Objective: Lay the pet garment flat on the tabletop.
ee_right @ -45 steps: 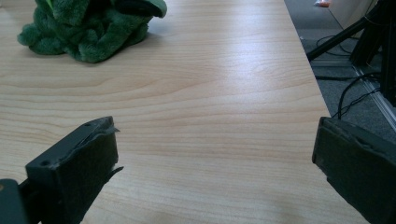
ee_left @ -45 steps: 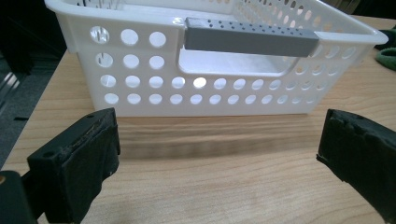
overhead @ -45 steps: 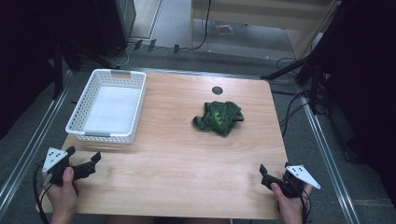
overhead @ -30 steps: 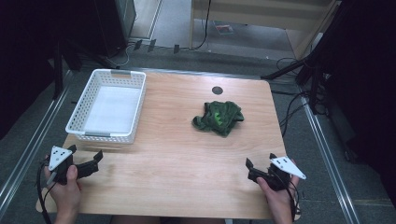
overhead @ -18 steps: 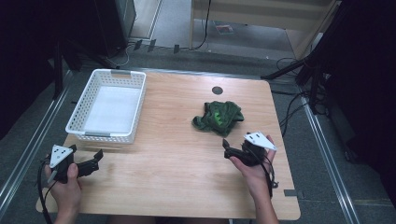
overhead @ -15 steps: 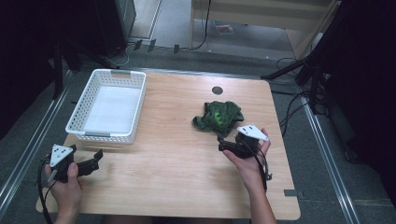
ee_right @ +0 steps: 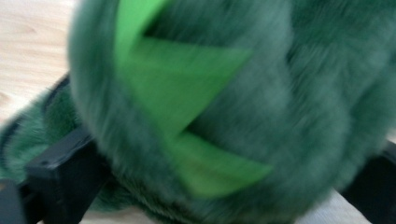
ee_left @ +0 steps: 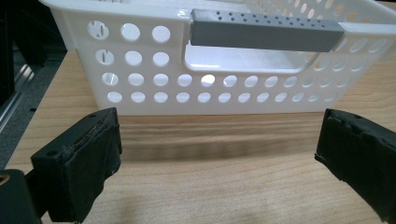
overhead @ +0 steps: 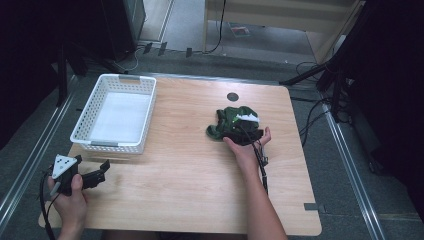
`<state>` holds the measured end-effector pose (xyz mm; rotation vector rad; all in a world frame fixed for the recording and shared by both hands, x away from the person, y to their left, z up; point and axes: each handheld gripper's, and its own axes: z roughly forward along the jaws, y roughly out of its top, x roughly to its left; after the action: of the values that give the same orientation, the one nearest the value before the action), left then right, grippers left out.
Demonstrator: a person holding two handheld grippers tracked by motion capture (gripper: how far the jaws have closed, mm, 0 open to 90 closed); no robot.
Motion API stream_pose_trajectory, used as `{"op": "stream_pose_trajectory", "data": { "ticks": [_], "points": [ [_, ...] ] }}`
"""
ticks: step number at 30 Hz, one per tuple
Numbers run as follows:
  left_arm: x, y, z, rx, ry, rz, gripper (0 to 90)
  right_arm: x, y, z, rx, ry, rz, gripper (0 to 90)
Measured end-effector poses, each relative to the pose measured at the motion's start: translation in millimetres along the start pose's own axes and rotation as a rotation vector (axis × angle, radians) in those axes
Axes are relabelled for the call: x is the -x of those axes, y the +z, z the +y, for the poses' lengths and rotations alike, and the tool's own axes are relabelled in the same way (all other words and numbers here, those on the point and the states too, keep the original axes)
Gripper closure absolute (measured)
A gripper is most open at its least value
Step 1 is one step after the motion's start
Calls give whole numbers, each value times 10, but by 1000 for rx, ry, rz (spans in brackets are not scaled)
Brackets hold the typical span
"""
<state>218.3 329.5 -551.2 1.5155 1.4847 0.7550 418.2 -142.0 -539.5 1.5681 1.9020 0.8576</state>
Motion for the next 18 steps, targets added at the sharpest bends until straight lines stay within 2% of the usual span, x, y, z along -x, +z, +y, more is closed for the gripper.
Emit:
{"op": "stream_pose_trajectory", "data": {
  "ticks": [2,4,5,6,7,10,15,18],
  "points": [
    [-3,1,0,0,-2,-2,4,-3,11,-3,19,-13,-23,194],
    [-6,2,2,-3,-3,-2,4,20,8,2,26,-6,-1,447],
    [-6,3,2,-3,-4,-4,4,21,1,0,24,-3,-28,556],
    [-7,4,2,-4,-3,-4,4,36,-7,-1,29,-4,-38,617],
    [-7,4,3,-5,-3,-3,4,51,-21,1,36,12,-25,676],
    [-7,3,2,-2,-7,-5,4,83,-112,1,101,22,-24,750],
    [-6,5,3,-3,-3,-3,4,115,-312,-7,177,27,10,766],
    [2,3,2,0,3,-1,4,113,-476,-24,208,17,55,768]
  ]
}}
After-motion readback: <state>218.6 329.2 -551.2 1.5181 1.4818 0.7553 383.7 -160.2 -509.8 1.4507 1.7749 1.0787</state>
